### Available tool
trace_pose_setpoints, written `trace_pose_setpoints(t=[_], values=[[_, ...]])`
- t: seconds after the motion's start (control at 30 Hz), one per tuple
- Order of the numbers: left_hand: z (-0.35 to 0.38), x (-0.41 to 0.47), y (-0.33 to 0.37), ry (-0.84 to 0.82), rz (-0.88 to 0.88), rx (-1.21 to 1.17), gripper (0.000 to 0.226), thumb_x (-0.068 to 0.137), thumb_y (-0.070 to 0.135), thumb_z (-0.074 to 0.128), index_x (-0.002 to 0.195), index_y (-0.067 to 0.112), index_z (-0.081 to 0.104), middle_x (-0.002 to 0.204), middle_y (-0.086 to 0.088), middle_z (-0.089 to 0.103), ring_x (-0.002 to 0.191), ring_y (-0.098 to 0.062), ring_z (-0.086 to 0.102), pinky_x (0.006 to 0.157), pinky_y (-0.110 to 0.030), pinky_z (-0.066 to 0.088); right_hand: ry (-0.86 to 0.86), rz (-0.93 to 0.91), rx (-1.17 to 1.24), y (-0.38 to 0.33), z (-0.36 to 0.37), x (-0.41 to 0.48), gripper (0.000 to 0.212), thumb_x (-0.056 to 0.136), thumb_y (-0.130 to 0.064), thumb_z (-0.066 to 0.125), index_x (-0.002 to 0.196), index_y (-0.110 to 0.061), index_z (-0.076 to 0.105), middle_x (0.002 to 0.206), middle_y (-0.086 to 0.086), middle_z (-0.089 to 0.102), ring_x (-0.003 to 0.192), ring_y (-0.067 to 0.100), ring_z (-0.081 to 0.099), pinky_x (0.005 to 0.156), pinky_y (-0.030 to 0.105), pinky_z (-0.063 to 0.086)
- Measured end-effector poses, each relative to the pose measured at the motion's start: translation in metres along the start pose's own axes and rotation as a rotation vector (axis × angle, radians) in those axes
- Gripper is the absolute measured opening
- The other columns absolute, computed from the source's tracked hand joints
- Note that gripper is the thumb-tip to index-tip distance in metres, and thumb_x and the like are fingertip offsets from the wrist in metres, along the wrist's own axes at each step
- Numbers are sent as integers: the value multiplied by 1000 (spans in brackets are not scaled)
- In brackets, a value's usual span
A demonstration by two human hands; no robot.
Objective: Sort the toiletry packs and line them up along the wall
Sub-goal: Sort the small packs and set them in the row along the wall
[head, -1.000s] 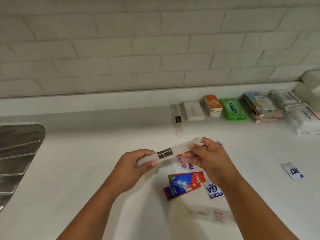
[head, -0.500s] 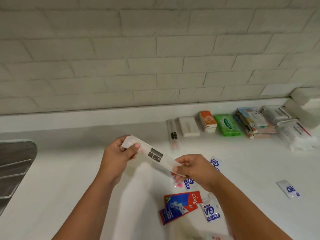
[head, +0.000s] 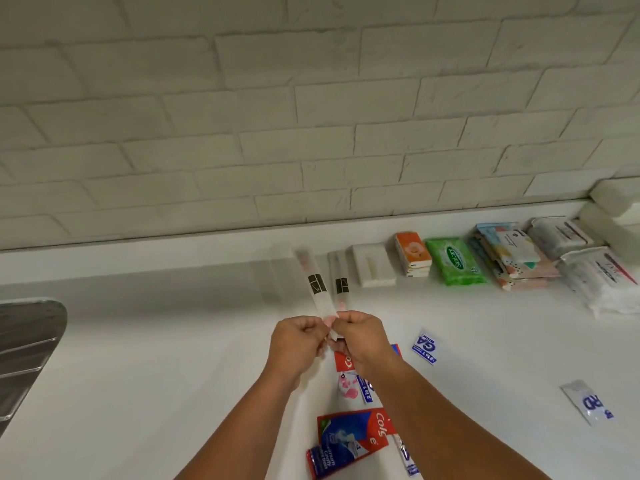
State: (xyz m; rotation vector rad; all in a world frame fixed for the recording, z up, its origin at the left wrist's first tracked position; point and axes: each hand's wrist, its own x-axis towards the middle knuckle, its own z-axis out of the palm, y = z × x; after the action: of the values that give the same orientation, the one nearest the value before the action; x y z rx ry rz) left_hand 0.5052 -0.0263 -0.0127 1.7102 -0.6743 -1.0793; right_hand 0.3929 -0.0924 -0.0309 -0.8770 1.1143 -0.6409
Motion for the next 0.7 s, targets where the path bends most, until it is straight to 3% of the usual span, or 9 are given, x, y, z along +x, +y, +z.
trace_pose_setpoints(t=[0.13,0.23,0.33,0.43,0.53,0.7], values=[[7,23,4,54,-82,-18,11,91,10,69,84,3,73,60,-10,65,54,-19,56,61,-30,54,-5,9,-116,-3,-8,17,10,90,-5,66,92,-8,75,80,11,74,67,19,66,73,34,58],[9,43,0,81,-119,34,10,90,5,67,82,0,71,56,-9,61,45,-15,53,49,-23,51,43,-122,-333,-6,-21,32,17,88,-1,61,96,-8,74,74,4,70,64,16,60,66,29,52],[9,62,-8,101,-115,109,12,89,9,68,78,4,70,57,-7,64,49,-16,59,64,-36,61,215,-381,-798,-6,-35,41,22,89,-8,61,106,-13,73,99,-2,71,86,13,64,79,17,46],[11,74,-15,128,-87,223,8,88,16,70,84,10,73,66,-4,71,66,-19,69,79,-36,61,210,-482,-1080,-1,-43,48,36,90,-15,64,125,-16,64,126,2,61,113,20,57,94,22,42],[15,82,-17,141,-48,300,11,87,20,70,89,12,76,71,-2,74,77,-18,71,82,-31,58,132,-514,-1218,6,-44,54,42,91,-19,63,133,-19,58,135,1,56,125,20,47,103,25,39],[24,87,-17,157,-15,372,14,85,22,69,79,13,78,76,-1,75,80,-16,70,75,-23,53,154,-589,-1302,8,-41,58,36,92,-21,61,128,-24,63,131,-4,61,122,18,47,102,26,40]])
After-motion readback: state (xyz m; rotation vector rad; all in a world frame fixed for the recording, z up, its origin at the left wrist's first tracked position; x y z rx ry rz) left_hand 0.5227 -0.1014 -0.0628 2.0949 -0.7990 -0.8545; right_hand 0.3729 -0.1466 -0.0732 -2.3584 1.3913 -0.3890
